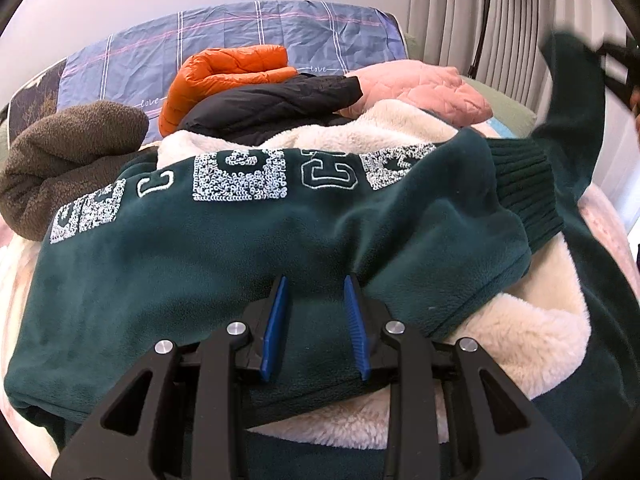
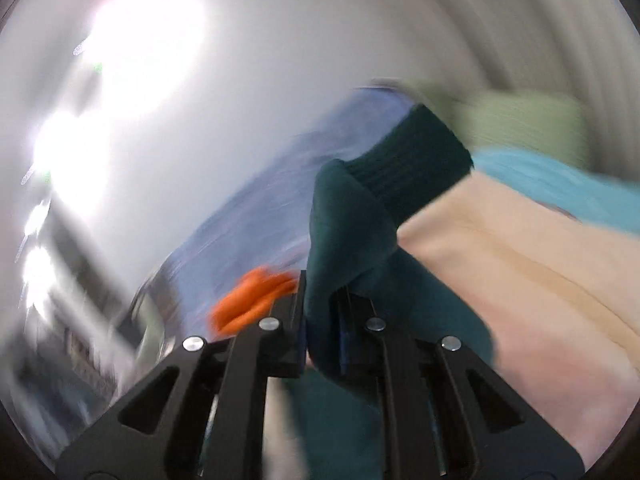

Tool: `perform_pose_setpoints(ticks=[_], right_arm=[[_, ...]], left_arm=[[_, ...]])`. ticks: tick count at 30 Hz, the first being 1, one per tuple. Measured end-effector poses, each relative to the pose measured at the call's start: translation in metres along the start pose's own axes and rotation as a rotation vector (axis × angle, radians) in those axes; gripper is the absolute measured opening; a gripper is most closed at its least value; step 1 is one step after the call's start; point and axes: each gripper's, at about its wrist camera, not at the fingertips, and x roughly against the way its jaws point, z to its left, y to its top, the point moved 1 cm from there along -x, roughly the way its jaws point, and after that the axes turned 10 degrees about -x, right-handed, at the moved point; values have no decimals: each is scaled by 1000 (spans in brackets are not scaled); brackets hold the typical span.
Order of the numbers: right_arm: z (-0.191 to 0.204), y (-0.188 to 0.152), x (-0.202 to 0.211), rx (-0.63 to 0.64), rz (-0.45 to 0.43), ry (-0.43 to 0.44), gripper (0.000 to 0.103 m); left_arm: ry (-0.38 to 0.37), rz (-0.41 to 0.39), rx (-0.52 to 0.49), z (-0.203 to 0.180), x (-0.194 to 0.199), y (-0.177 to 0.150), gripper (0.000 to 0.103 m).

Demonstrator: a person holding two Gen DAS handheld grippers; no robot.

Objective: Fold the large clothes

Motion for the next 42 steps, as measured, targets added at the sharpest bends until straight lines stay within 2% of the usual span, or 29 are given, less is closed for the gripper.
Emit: perform_pose_setpoints(ticks=[2,3,4,5,8,9,11,13,15,17,19,20,22,24,26,27,29,30,31,32,33,35,37,39,40,42], right_arm=[[61,-35,-9,124,47,77,14],[93,-65,-18,183,88,115,15],[112,-86,-27,223,127,125,15],[134,-122,-42,286,190,124,17],[156,-204,-86,436,388,77,21],[154,-235,-109,483,490,32,25],[137,-277,-128,500,620,-34,30],[127,-284,-123,489,597,-8,33],[126,-282,-113,492,592,16,53],[125,-282,-106,484,574,25,61],[118,-282,-99,492,572,27,61],[116,-285,-96,506,561,30,61],[111,-290,-82,525,538,44,62],[107,-295,-76,539,520,57,66],[105,-297,-80,552,505,70,69],[106,-299,-78,565,498,73,71],[109,-302,-75,589,488,82,74],[110,-303,-73,595,480,92,74],[110,-302,-73,595,473,104,74],[110,-300,-70,588,463,126,74],[110,-296,-65,570,446,164,74],[110,-286,-57,534,411,232,73],[109,-277,-47,498,377,288,73],[109,-271,-44,483,368,308,73],[106,-269,-47,472,370,303,73],[98,-267,-56,445,371,221,73]], left_arm=[[-12,-9,15,3,2,0,32],[-18,-13,23,4,2,-1,32],[-22,-16,28,5,3,-1,32],[-32,-24,43,8,5,-1,33],[-61,-59,115,23,14,-5,38],[-65,-72,161,32,19,-8,40],[-84,-94,245,48,27,-14,41],[-111,-117,329,67,35,-21,42],[-133,-128,352,74,39,-23,42],[-168,-152,344,72,45,-20,43],[-236,-192,326,64,56,-14,50],[-258,-211,313,59,60,-11,57],[-275,-239,278,48,68,-4,60],[-311,-232,281,41,67,1,62],[-368,-189,320,36,55,7,65],[-374,-154,339,32,45,10,70],[-369,-102,346,26,27,16,70],[-363,-81,351,24,20,17,66],[-343,-45,365,24,9,19,54],[-346,-17,375,24,2,22,30],[-350,-5,388,26,0,25,23],[-329,-63,380,30,17,45,19],[-301,-179,346,36,52,73,19],[-281,-272,325,45,89,98,18],[-259,-300,311,49,101,105,18],[-222,-341,283,57,123,113,18]])
